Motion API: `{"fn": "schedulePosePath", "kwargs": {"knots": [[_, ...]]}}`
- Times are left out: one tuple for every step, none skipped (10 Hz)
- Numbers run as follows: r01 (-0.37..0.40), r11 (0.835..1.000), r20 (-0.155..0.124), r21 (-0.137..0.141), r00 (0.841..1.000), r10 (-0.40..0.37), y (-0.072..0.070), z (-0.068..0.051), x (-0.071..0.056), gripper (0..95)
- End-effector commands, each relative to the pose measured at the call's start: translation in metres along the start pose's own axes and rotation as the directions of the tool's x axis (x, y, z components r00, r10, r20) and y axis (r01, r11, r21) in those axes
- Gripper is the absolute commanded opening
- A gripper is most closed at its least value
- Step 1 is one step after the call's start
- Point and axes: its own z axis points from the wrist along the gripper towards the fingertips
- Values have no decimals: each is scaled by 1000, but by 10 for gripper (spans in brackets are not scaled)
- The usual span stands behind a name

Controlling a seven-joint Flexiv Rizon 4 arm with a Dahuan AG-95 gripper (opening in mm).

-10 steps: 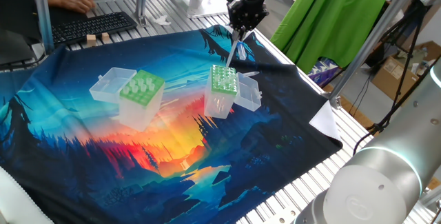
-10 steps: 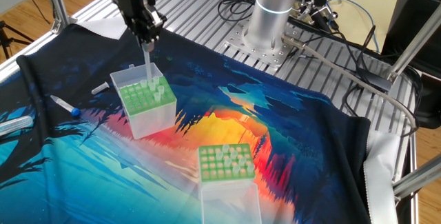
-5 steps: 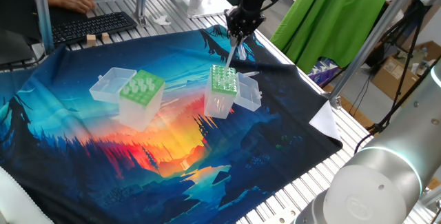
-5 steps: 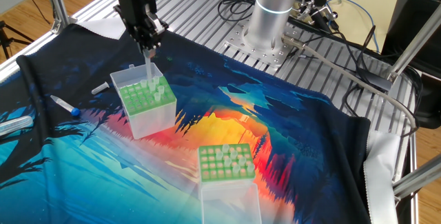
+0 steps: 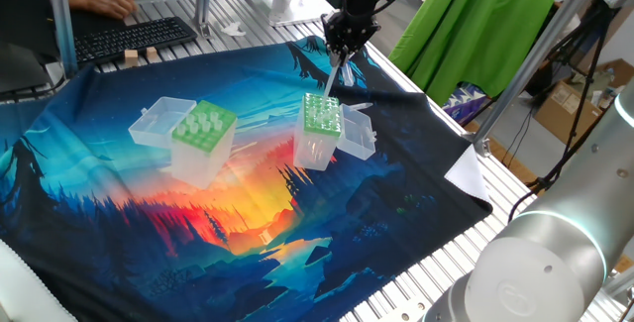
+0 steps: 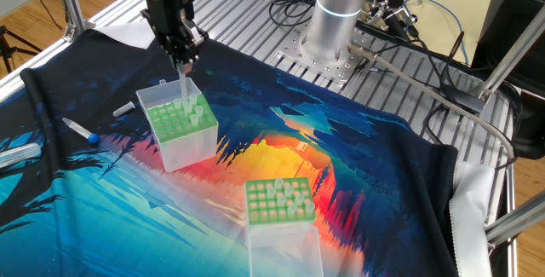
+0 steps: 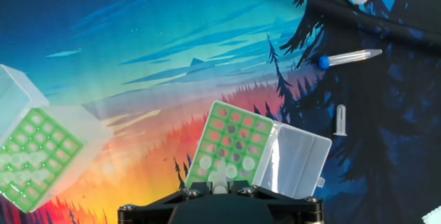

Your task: Transfer all large pipette tips from one holder to another

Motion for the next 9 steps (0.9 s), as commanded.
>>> {"fn": "schedulePosePath", "kwargs": {"knots": [[-9,1000,-1,-8,1000,9,0,1,1,0],[-12,1000,-1,-9,1000,12,0,0,1,0],[-13,1000,-2,-10,1000,13,0,-1,0,0],[-15,1000,-2,-10,1000,15,0,-1,0,0],[-16,1000,-2,-11,1000,16,0,-1,0,0],[-16,1000,-2,-10,1000,16,0,-1,0,0],[-17,1000,-1,-10,1000,17,0,-1,0,0],[-17,1000,-1,-9,1000,17,0,-1,0,0],[-17,1000,-1,-9,1000,17,0,-1,0,0]]}}
